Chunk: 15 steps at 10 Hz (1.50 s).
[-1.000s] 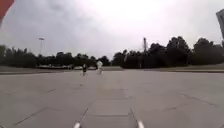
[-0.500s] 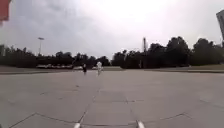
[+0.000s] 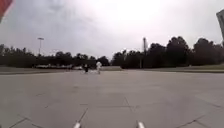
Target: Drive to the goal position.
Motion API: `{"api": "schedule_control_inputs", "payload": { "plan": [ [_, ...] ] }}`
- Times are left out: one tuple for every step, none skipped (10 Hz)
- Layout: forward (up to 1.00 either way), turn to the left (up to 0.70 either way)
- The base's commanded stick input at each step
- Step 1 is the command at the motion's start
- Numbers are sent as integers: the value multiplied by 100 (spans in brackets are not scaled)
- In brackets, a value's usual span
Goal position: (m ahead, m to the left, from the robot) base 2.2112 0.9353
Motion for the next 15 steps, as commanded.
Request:
{"api": "schedule_control_inputs", "payload": {
  "plan": [
    [50,0],
    [50,0],
    [50,0],
    [50,0],
    [50,0],
    [50,0],
    [50,0],
    [50,0],
    [50,0],
    [50,0],
    [50,0],
    [50,0],
    [50,0],
    [50,0],
    [50,0]
  ]
}}
